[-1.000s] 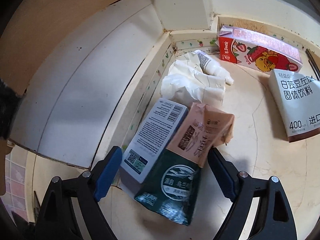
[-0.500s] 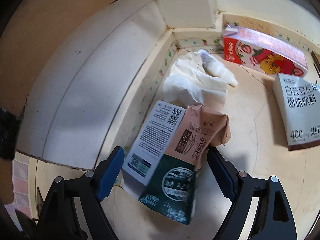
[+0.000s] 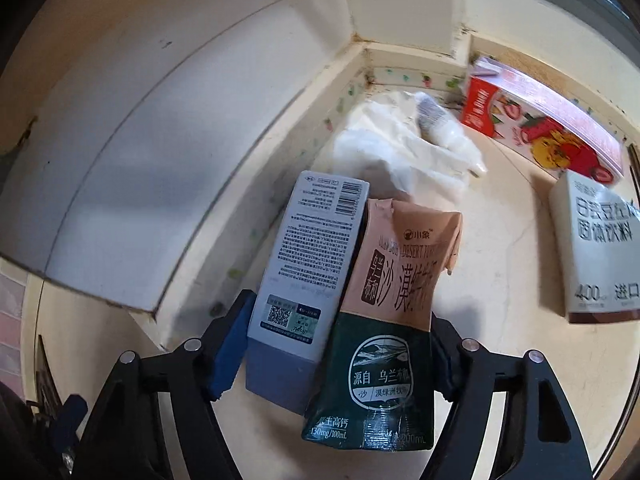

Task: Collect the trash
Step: 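Grasp the green-and-tan milk pouch with the right tool, then grasp the white-blue milk carton with the left tool while the right tool holds the pouch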

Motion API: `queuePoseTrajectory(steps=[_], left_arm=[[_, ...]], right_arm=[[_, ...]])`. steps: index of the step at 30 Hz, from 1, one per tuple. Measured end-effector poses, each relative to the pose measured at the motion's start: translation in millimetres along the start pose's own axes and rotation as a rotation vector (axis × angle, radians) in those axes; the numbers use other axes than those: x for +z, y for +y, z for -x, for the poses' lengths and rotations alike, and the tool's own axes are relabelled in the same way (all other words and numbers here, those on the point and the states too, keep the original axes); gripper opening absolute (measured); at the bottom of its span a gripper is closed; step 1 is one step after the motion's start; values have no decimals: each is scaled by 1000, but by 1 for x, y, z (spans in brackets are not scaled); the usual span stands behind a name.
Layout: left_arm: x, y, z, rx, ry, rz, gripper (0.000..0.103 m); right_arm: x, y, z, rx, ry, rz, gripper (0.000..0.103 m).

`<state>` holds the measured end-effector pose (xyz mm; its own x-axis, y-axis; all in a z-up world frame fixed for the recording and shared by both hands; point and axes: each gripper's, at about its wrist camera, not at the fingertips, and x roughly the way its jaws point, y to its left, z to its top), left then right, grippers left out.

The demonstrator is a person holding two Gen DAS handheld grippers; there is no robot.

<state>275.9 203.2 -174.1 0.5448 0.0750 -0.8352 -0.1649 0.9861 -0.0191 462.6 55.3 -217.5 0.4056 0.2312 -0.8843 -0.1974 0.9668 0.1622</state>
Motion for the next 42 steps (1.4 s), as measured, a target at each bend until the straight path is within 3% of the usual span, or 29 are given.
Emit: queuePoseTrajectory(steps=[4, 14, 23, 28, 38, 42], left_arm=[[0, -13, -1, -28, 11, -28, 50], [-4, -76, -4, -185, 86, -157, 50], [3, -143, 7, -250, 90, -245, 50], [4, -169, 12, -278, 95, -248, 50], [-7, -204, 14, -299, 124, -224, 50], [-8, -215, 15, -319, 137, -200, 50]], right_arm=[[-10, -24, 4, 23, 12, -26, 74], [-53, -87, 27, 42, 57, -14, 73], [-91, -138, 72, 27, 9, -72, 73], [-109, -159, 93, -32, 5, -58, 74], [-128, -192, 103, 104, 26, -88, 76], [-136, -202, 111, 121, 17, -74, 76]])
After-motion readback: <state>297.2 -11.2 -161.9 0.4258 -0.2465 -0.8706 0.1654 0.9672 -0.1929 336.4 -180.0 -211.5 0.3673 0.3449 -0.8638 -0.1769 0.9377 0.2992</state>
